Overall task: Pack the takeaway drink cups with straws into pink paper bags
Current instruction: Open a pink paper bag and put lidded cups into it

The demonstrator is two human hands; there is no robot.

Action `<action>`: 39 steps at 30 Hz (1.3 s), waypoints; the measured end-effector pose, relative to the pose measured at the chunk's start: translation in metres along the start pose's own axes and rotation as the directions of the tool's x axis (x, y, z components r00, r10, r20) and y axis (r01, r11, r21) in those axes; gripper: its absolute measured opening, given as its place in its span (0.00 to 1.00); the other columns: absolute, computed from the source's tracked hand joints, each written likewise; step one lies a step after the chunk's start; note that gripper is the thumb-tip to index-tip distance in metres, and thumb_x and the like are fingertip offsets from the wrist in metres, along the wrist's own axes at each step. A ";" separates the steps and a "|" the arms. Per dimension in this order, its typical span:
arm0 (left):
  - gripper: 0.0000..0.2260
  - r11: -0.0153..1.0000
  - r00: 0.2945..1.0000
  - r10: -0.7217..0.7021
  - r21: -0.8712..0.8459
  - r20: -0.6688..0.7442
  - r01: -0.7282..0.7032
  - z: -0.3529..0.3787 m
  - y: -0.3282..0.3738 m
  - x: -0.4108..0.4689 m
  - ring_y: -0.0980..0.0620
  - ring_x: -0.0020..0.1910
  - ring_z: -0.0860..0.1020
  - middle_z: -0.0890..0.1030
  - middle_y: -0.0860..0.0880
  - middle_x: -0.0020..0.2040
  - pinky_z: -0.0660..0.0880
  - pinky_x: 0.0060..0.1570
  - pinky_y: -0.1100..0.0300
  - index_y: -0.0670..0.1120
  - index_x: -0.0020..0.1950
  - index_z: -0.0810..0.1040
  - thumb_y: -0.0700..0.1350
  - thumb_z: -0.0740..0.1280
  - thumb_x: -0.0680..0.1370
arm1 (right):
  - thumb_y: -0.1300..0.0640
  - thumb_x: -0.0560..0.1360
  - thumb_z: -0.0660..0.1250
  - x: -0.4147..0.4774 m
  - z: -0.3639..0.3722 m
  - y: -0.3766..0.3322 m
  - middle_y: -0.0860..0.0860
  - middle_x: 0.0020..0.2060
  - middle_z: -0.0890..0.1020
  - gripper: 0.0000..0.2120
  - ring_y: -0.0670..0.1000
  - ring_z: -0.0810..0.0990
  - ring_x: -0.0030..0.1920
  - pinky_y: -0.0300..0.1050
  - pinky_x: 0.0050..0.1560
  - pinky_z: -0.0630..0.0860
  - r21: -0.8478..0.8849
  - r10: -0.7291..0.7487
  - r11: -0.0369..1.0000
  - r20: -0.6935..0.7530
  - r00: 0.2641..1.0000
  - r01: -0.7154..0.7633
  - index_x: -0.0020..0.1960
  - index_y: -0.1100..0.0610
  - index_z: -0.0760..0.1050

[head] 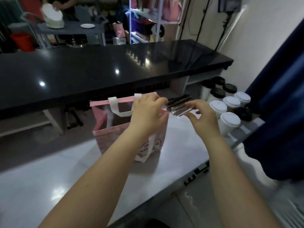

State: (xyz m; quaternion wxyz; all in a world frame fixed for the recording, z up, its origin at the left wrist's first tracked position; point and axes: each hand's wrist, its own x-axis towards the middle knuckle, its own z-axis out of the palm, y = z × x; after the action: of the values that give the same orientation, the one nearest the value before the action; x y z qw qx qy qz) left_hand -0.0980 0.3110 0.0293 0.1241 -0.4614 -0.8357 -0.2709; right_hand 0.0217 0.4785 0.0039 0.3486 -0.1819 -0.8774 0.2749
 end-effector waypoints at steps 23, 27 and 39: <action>0.21 0.994 0.909 -0.107 0.062 0.404 0.089 0.268 0.156 0.083 0.44 0.64 0.69 0.75 0.49 0.63 0.64 0.60 0.49 0.53 0.70 0.71 0.52 0.64 0.76 | 0.48 0.71 0.73 -0.017 -0.099 0.247 0.48 0.72 0.63 0.30 0.54 0.57 0.71 0.54 0.70 0.57 -0.468 0.462 0.819 0.197 0.865 -0.331 0.70 0.46 0.67; 0.22 0.971 0.901 -0.238 0.074 0.362 0.226 0.285 0.151 0.093 0.44 0.64 0.67 0.74 0.48 0.63 0.62 0.60 0.50 0.53 0.70 0.71 0.51 0.65 0.76 | 0.50 0.69 0.72 0.016 -0.083 0.266 0.51 0.74 0.60 0.30 0.56 0.54 0.72 0.56 0.71 0.55 -0.427 0.394 0.855 0.167 0.904 -0.294 0.69 0.47 0.68; 0.21 0.939 0.911 -0.344 0.087 0.229 0.333 0.265 0.144 0.112 0.44 0.65 0.69 0.75 0.50 0.63 0.63 0.63 0.49 0.53 0.68 0.73 0.50 0.67 0.75 | 0.48 0.69 0.71 0.033 -0.086 0.249 0.51 0.71 0.61 0.33 0.58 0.58 0.69 0.54 0.68 0.61 -0.340 0.264 0.929 0.328 0.907 -0.147 0.71 0.49 0.64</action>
State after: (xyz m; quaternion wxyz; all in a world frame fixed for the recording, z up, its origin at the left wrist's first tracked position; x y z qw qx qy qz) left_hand -0.0270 0.6015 -0.0892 -0.0163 -0.3361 -0.9178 -0.2107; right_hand 0.0913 0.7209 -0.0787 0.1142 -0.2716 -0.9345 0.1996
